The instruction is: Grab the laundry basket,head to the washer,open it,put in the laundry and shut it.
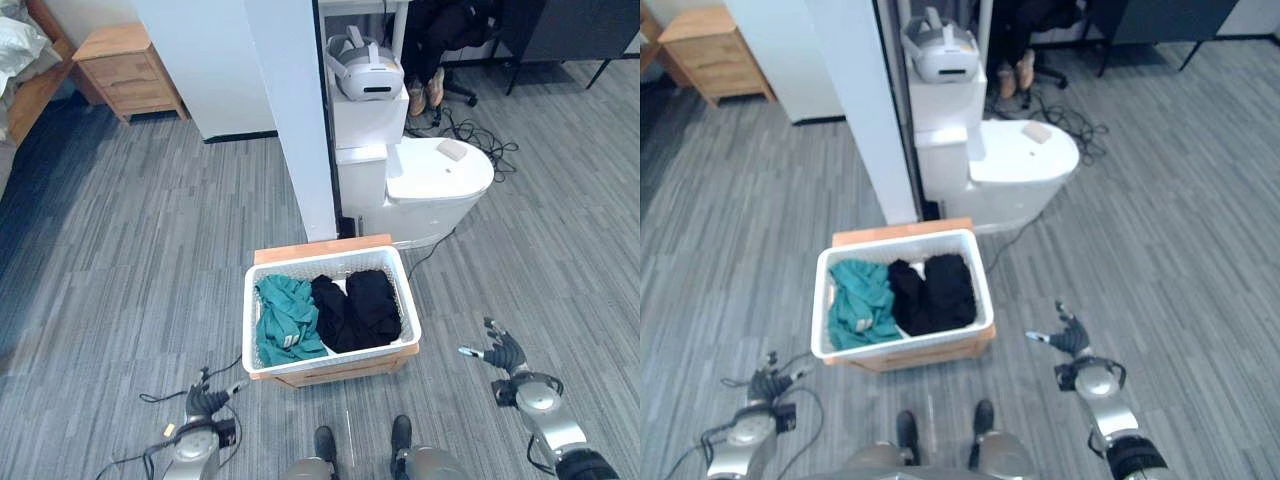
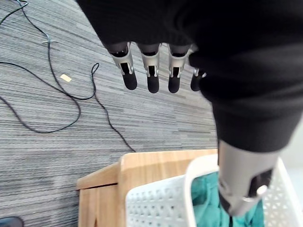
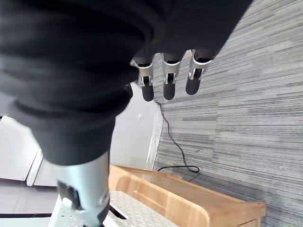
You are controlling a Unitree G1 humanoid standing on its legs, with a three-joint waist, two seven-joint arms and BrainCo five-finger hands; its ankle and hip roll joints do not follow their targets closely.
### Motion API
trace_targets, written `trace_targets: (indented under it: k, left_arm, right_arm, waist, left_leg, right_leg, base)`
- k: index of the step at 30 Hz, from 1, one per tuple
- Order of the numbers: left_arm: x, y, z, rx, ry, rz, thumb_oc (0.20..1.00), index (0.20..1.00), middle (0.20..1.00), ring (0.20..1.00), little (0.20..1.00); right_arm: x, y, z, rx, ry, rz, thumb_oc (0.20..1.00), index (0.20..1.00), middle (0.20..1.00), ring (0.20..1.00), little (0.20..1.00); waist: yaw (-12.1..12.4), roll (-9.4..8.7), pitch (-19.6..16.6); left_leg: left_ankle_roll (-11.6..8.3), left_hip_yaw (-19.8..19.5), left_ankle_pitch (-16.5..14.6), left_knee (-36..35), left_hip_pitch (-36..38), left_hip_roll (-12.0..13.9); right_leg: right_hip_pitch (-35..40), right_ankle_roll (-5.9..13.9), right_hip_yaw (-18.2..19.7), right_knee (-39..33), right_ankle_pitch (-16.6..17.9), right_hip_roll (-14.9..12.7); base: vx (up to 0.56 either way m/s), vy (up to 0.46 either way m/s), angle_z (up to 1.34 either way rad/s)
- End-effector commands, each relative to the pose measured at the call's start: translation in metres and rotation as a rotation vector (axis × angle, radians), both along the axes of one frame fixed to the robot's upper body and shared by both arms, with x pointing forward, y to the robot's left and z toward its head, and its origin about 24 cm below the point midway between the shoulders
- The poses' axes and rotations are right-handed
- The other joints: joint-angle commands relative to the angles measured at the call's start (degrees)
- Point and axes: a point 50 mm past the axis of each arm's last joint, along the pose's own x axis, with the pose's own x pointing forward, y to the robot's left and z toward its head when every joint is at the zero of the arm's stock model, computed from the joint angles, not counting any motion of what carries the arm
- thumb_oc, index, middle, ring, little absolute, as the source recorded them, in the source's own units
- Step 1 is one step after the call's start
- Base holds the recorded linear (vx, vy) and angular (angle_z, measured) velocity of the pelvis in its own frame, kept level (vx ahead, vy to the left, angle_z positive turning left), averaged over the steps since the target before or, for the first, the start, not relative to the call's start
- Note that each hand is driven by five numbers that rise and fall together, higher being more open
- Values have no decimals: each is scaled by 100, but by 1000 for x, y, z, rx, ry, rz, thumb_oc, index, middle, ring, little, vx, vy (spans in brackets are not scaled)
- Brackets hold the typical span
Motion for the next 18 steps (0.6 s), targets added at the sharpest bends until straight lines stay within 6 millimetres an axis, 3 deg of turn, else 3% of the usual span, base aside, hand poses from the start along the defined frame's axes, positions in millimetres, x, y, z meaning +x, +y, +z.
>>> trace_targets:
  k: [1, 9, 18]
  left_arm:
    - [24, 13, 21, 68, -118, 58, 1000, 1000, 1000, 1000, 1000]
    - [72, 3, 40, 135, -167, 23, 1000, 1000, 1000, 1000, 1000]
    - [110, -10, 52, 205, -144, -36, 1000, 1000, 1000, 1000, 1000]
  right_arm:
    - [24, 26, 13, 38, -79, 54, 1000, 1000, 1000, 1000, 1000]
    - [66, 64, 33, 102, -148, 55, 1000, 1000, 1000, 1000, 1000]
    - [94, 102, 39, 194, -94, 69, 1000, 1000, 1000, 1000, 1000]
  waist:
    - [72, -247, -117]
    - [75, -131, 179]
    - [158, -162, 409]
  left_leg:
    - [-208, -1, -145, -3, -220, -269]
    - [-212, 2, -1, -29, -734, -235]
    - [-232, -48, 186, 9, -1349, -245]
  right_leg:
    - [219, 555, 145, -211, -257, -264]
    - [-406, 535, 311, -153, -140, -210]
    - [-1116, 503, 456, 85, -23, -186]
  base:
    - [-39, -1, -2]
    - [-90, 17, -3]
    - [-44, 6, -7]
